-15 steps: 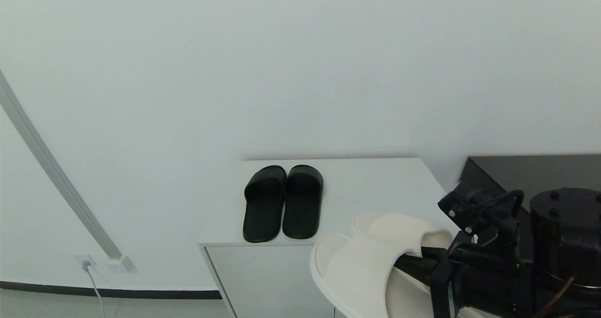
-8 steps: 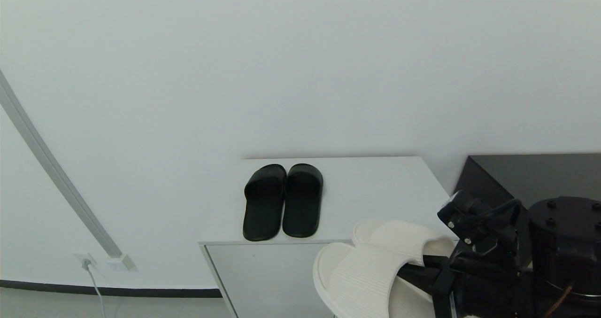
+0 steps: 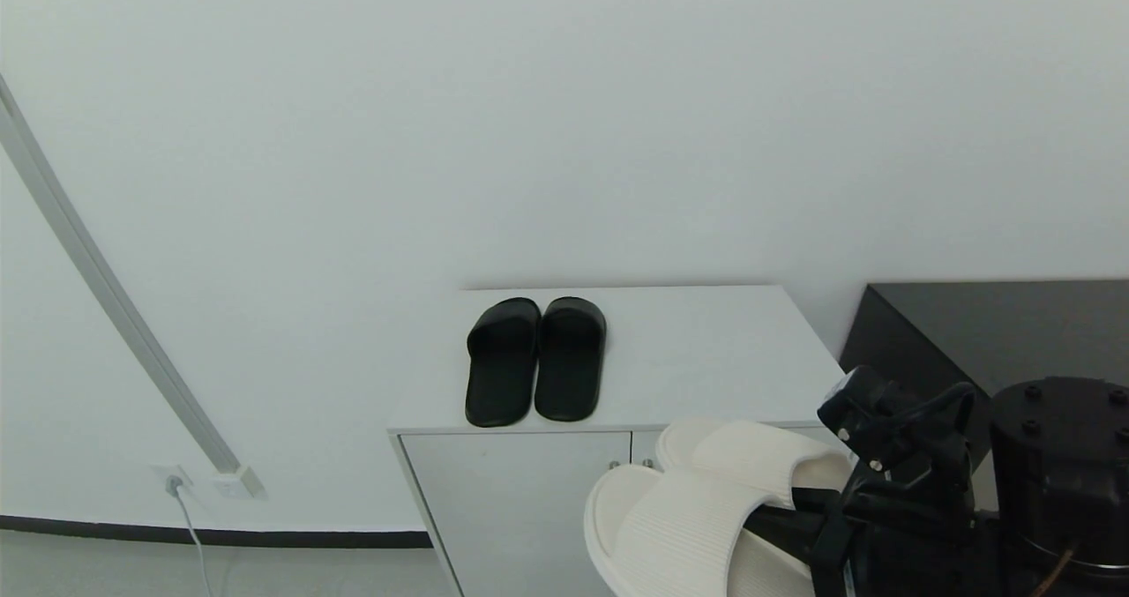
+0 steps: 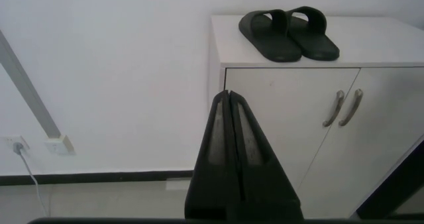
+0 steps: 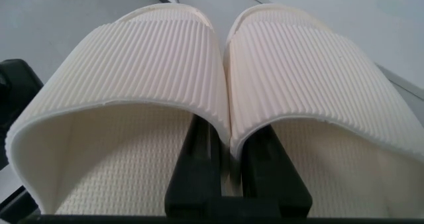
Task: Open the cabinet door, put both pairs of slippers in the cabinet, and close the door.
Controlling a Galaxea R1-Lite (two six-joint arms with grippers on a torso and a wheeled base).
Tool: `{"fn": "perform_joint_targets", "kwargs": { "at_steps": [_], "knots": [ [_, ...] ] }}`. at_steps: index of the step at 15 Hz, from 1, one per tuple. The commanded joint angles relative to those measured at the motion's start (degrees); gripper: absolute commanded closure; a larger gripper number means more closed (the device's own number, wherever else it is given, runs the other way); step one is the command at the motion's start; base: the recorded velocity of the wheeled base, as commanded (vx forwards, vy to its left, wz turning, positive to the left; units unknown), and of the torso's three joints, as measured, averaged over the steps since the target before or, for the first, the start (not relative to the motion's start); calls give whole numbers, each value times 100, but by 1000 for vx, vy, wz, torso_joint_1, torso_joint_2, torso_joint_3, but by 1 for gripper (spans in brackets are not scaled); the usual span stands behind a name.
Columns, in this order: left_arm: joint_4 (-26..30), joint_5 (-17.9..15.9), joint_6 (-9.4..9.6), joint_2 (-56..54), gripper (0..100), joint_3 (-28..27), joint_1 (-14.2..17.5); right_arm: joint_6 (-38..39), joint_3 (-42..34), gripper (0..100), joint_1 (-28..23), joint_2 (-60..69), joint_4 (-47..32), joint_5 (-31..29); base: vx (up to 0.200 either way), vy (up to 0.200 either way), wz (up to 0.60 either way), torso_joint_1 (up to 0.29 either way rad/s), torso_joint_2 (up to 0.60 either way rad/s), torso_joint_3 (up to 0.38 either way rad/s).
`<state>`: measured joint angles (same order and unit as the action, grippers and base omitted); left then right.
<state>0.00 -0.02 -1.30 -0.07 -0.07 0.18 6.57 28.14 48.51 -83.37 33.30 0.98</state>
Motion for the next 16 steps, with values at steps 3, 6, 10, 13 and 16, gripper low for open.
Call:
{"fn": "perform_joint_targets", "kwargs": {
  "at_steps": [3,6,10,13,16],
  "knots": [
    [0,2,7,7,100,-1,-1,-7,-36,100,1,-21,9,-1,0,0,0,0,0,0],
    [0,2,7,7,100,-1,-1,-59,-54,100,1,-21,18,8,0,0,0,0,0,0],
    [0,-6,7,7,100,-1,-1,-59,-45,100,10,-56,18,8,0,0,0,0,0,0],
    [0,-6,7,7,0,-1,-1,-59,-54,100,19,-83,18,8,0,0,0,-32,77,38],
    [0,-6,7,7,0,-1,-1,-68,-80,100,27,-65,18,8,0,0,0,-150,349,190]
  ]
}}
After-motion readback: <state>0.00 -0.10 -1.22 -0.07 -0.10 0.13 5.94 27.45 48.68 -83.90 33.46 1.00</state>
